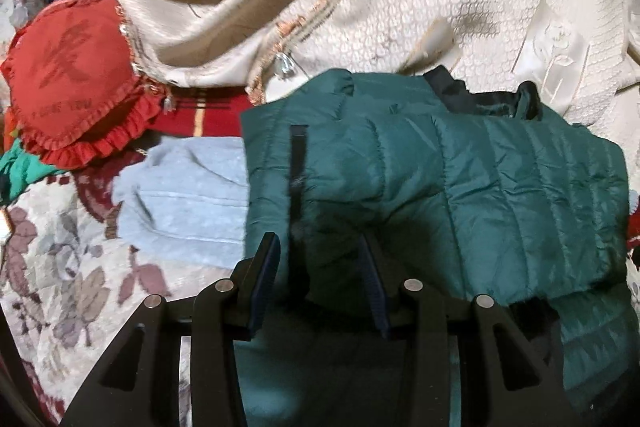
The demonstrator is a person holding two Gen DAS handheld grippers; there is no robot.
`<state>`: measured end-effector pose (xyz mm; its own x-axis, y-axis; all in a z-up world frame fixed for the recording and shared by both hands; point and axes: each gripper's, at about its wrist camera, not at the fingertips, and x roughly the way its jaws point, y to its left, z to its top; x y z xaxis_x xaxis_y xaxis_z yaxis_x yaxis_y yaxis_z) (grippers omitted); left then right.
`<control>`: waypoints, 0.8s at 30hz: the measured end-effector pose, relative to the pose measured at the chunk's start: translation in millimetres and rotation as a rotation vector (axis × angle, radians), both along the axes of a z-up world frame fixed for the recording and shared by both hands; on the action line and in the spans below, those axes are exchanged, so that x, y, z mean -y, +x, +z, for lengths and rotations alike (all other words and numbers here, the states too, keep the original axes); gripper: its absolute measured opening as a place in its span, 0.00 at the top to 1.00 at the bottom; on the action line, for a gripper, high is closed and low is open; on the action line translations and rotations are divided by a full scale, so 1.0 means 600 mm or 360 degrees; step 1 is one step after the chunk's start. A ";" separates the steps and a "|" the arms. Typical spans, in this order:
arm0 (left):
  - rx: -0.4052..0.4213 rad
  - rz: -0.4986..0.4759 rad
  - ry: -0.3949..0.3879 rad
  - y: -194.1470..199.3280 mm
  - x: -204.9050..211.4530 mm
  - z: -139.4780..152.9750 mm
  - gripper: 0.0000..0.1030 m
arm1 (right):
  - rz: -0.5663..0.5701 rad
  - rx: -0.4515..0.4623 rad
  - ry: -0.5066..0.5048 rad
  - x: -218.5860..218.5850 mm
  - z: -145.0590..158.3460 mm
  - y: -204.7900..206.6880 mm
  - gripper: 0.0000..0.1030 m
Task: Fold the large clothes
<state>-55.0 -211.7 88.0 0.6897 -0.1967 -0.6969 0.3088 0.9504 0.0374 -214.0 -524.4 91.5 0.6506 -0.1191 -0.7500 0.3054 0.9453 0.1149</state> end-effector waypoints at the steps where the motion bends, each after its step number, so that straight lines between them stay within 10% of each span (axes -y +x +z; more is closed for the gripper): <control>1: 0.0006 -0.0002 0.0000 -0.008 -0.006 0.005 0.78 | 0.0002 -0.0011 0.0041 0.000 0.001 -0.013 0.22; 24: -0.0071 -0.0051 0.0082 -0.206 -0.119 -0.004 0.78 | 0.0029 -0.0215 0.0141 -0.102 -0.060 -0.203 0.19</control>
<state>-178.8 -140.4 85.7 0.6517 -0.1814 -0.7365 0.3416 0.9371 0.0714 -336.0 -463.2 55.5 0.5445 -0.0373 -0.8379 0.3064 0.9388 0.1573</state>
